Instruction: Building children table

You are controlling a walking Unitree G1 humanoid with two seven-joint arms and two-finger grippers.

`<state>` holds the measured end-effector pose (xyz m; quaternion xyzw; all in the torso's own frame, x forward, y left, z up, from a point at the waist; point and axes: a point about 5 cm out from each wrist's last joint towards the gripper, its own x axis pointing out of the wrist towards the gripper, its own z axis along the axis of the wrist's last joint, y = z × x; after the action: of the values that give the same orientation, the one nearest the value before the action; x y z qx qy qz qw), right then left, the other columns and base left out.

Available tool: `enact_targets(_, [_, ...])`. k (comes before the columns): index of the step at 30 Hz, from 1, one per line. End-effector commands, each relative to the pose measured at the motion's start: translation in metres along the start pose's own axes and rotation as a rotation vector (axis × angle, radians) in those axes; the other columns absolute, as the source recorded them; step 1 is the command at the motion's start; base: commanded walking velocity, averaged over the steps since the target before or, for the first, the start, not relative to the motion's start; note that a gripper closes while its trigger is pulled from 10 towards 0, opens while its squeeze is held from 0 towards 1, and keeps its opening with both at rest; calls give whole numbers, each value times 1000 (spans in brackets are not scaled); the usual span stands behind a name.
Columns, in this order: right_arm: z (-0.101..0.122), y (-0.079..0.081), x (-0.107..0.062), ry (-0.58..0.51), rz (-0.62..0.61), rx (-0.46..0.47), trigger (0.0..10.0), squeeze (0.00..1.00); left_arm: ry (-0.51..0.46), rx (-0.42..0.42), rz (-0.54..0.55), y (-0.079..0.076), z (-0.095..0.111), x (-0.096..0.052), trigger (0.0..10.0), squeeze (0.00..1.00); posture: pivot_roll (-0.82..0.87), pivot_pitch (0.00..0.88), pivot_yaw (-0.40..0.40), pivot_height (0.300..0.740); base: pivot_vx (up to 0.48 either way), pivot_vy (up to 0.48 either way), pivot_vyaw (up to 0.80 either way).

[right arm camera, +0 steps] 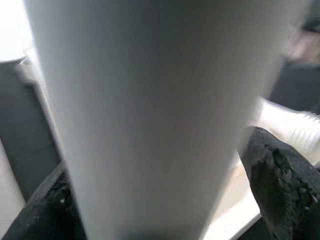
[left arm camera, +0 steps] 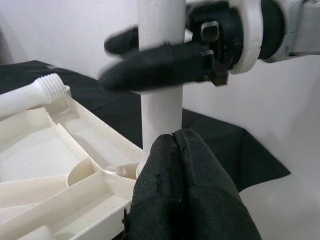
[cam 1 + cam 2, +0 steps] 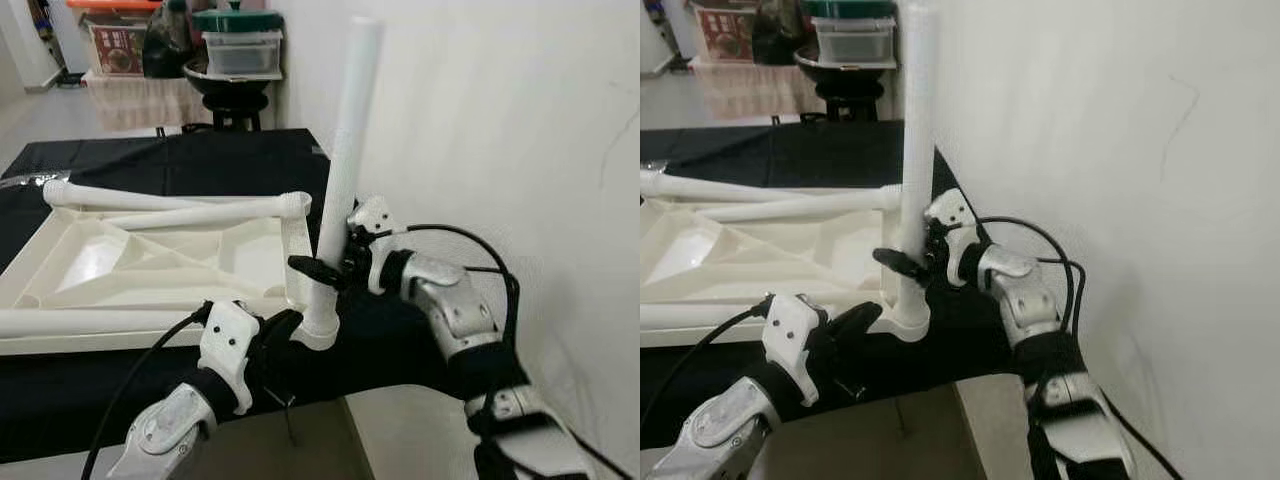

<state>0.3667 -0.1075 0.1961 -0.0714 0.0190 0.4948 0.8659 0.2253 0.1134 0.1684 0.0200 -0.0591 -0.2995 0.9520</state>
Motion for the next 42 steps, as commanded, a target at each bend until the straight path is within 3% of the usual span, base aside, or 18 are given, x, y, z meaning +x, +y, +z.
enact_targets(1, [-3, -2, -2, -6, 32, 33, 10000, 0, 8, 1, -2, -1, -2, 1, 10000, 0, -9, 5, -95, 740, 0, 0, 0])
enact_targets(4, [-1, -9, -10, 1, 77, 46, 10000, 0, 10, 0, -1, -1, -3, 1, 10000, 0, -4, 2, -92, 740, 0, 0, 0])
enact_targets(5, [1, -15, -15, -9, 81, 67, 2627, 0, 12, 1, -1, -1, -3, 0, 10000, 0, -2, 1, -91, 740, 0, 0, 0])
enact_targets(7, [1, -16, -16, -14, 75, 75, 2627, 0, 13, 1, -1, -1, -4, 0, 10000, 0, -2, 1, -91, 740, 0, 0, 0])
enact_targets(8, [1, -17, -18, -18, 82, 76, 0, 0, 13, 1, 0, -1, -4, 0, 10000, 0, -2, 1, -90, 740, 0, 0, 0])
enact_targets(19, [-18, -16, -40, 14, -5, 35, 0, 0, 13, -4, -4, -3, -3, -2, 10000, 0, -9, 15, -100, 740, 0, 0, 0])
enact_targets(21, [-42, -9, -35, 129, -250, 139, 0, 0, 13, -4, -6, -4, -3, -3, 10000, 0, 4, 18, -113, 740, 0, 0, 0])
enact_targets(22, [-57, 1, -28, 163, -564, 193, 0, 0, 14, -3, -5, -3, -3, -4, 10000, 0, -1, 23, -110, 740, 0, 0, 0])
enact_targets(24, [-66, 8, -30, 195, -796, 231, 0, 0, 15, -2, -5, -3, -2, -4, 10000, 0, -1, 23, -110, 740, 0, 0, 0])
enact_targets(28, [-72, 71, 9, 166, -645, 238, 0, 0, 19, 0, -2, -2, -3, -5, 10000, 0, 9, 22, -103, 740, 0, 0, 0])
enact_targets(30, [-73, 81, 18, 164, -587, 239, 0, 0, 19, 1, -1, -2, -3, -5, 10000, 0, 10, 15, -101, 740, 0, 0, 0])
enact_targets(32, [-68, 68, 30, 178, -575, 227, 0, 0, 20, -1, -5, -3, -4, -4, 10000, 0, 8, 8, -110, 740, 0, 0, 0])
enact_targets(34, [-59, 56, 35, 166, -589, 220, 5255, 0, 19, -1, -5, -4, -4, -4, 10000, 0, 13, 10, -116, 740, 0, 0, 0])
enact_targets(35, [-59, 56, 35, 166, -589, 220, 5255, 0, 19, -1, -5, -4, -4, -4, 10000, 0, 13, 10, -116, 740, 0, 0, 0])
enact_targets(36, [-54, 54, 37, 140, -568, 228, 10000, 0, 18, -1, -1, -4, -4, -4, 10000, 0, 19, 10, -118, 740, 0, 0, 0])
enact_targets(37, [-47, 55, 40, 114, -552, 241, 10000, 678, 16, 0, 3, -4, -4, -4, 10000, 0, 19, 10, -118, 740, 0, 0, 0])
enact_targets(38, [-34, 52, 43, 51, -500, 237, 10000, 1000, 14, 0, 7, -4, -3, -3, 10000, 0, 22, 10, -117, 740, 0, 0, 0])
enact_targets(42, [-20, 49, 44, -11, -433, 221, 10000, 1000, 13, -1, 6, -4, -3, -3, 10000, 0, 18, 11, -114, 740, 0, 0, 0])
